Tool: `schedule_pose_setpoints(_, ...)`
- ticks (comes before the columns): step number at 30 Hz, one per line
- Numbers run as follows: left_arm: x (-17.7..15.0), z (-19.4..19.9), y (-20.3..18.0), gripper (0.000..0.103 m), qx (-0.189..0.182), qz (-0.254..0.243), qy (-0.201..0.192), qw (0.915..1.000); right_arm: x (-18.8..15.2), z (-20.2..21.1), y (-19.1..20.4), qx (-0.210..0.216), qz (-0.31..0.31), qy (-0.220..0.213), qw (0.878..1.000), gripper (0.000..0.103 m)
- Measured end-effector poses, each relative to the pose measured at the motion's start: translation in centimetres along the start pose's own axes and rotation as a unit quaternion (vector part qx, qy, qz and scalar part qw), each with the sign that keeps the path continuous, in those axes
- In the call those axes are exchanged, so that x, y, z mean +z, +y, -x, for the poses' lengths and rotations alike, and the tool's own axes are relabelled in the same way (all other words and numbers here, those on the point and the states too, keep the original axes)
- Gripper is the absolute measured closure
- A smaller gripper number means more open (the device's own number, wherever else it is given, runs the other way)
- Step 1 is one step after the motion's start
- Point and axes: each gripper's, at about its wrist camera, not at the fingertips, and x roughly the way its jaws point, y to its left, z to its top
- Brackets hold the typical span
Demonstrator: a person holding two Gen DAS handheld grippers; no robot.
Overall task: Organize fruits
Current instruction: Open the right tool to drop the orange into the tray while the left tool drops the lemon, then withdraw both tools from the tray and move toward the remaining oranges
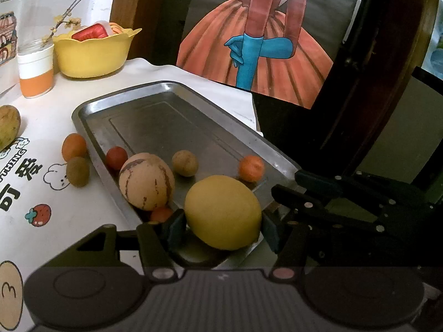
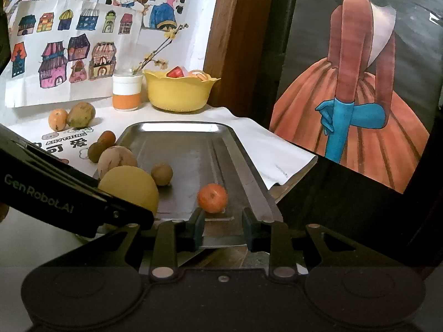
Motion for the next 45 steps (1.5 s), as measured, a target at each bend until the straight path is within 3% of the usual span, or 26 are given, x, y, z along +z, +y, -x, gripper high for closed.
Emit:
schedule_pose_setpoints(10,-0.3,1.8,-0.2,0.03,-0.003,-0.001,-0.02,0.9998,0.4,1.5,-0.4,-0.028,-0.007,-0.017,0.999,0.032)
schedule_pose_setpoints(15,-0.3,3.7,-0.4,0.019,-0.001,-0.009,-0.053,0.9986,0.9,2.4,-0.3,-0.046,-0.008,-0.03,0.998,0.009)
schedule_pose_setpoints(18,-0.3,4.8,-0.7,0.016,0.003,-0.019,-0.073,0.9971,1.1,3.0,0.0,-0.053,-0.002,-0.036,0.998,0.003)
schedule_pose_setpoints(24,-0.4,7.5,-0.7,0.0,0.019,-0.019,-0.117,0.9927,2.1,4.8,0.2,-0.053,-0.019,-0.044,0.997,0.001)
schedule_pose_setpoints(32,-0.8,11.4,1.1,0.0,0.043,-0.002,-0.152,0.9874,4.2,9.0,0.4,-0.038,-0.033,-0.074,0.996,0.001)
schedule_pose_setpoints(45,-4.2,20.2,6.8,0.0,0.105,0.032,-0.198,0.974,7.9,19.0,4.5,-0.042,0.061,-0.127,0.989,0.001)
